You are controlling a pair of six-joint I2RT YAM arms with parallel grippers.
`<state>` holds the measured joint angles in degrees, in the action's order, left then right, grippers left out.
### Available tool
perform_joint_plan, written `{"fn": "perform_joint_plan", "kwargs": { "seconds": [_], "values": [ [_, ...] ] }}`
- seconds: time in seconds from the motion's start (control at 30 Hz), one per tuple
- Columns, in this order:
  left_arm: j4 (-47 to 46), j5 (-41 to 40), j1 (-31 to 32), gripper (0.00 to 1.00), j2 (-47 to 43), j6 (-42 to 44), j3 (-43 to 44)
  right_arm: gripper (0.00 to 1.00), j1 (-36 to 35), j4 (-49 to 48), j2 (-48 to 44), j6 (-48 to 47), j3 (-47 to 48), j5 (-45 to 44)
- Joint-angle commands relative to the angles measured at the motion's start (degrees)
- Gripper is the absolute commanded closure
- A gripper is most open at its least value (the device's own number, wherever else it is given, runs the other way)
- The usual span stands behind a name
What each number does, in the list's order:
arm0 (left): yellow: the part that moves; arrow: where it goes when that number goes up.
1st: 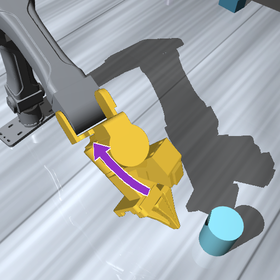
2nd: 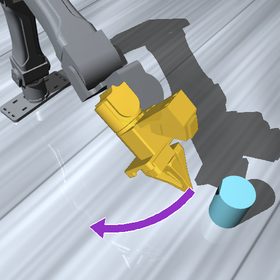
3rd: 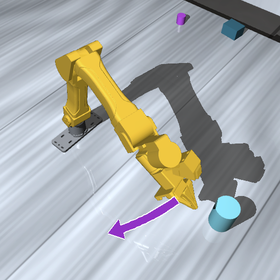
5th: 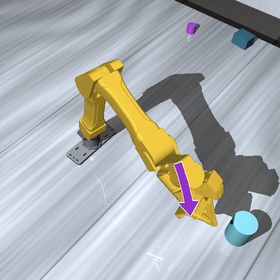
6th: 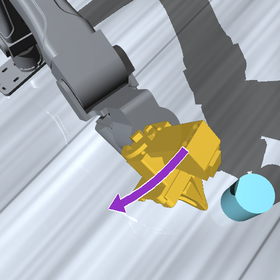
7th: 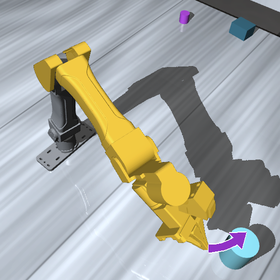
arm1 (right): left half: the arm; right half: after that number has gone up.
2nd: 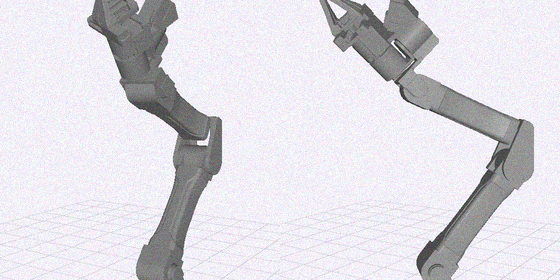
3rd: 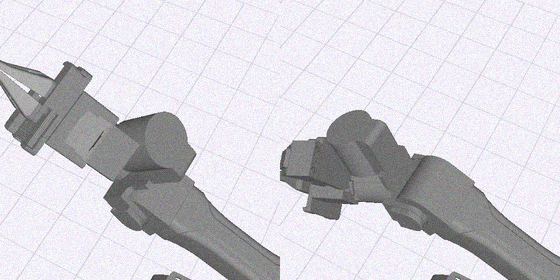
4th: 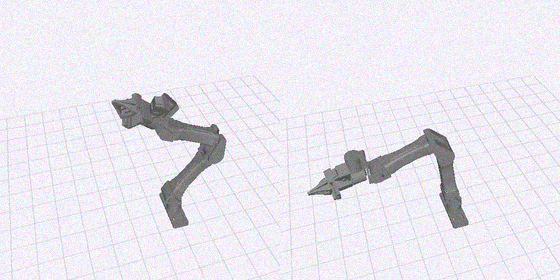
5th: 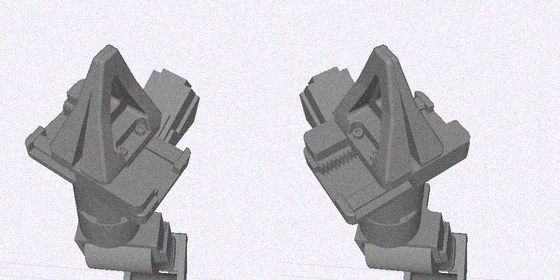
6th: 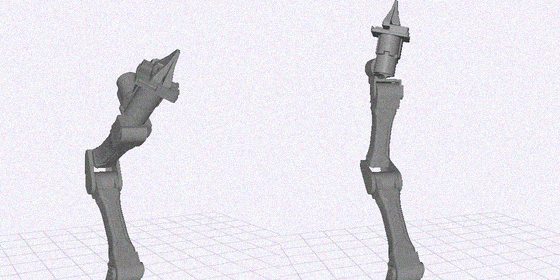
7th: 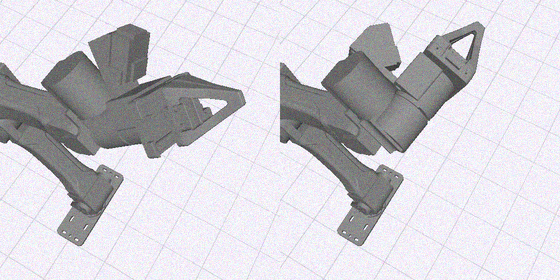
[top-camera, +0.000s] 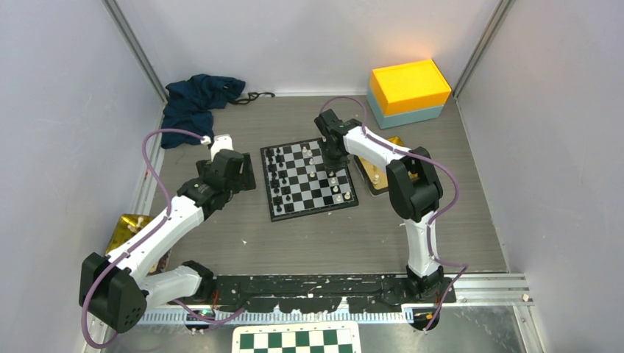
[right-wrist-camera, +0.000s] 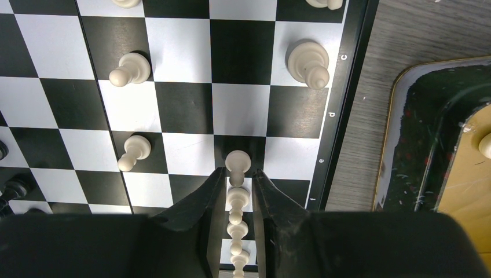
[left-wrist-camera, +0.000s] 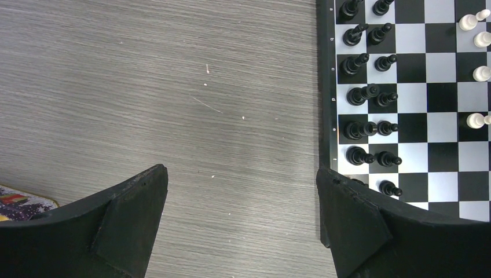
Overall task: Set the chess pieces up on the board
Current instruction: Place the chess piece on the chessboard.
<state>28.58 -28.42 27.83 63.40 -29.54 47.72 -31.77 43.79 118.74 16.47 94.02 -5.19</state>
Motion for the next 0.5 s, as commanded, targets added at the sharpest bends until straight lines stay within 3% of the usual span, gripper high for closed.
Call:
{"fn": "perform_joint_plan", "kwargs": {
  "seconds": [0.0, 0.47],
  "values": [
    [-1.66, -0.15, -0.25, 0.0, -0.86, -0.21, 0.22, 0.71, -0.33, -0.59, -2.15, -0.23, 0.91, 0.14],
    [-1.69, -0.67, -0.3, 0.0, -0.64, 0.27, 0.7, 0.63, -3.48, 2.1, -3.0, -2.63, 7.78, -2.11]
  ]
}}
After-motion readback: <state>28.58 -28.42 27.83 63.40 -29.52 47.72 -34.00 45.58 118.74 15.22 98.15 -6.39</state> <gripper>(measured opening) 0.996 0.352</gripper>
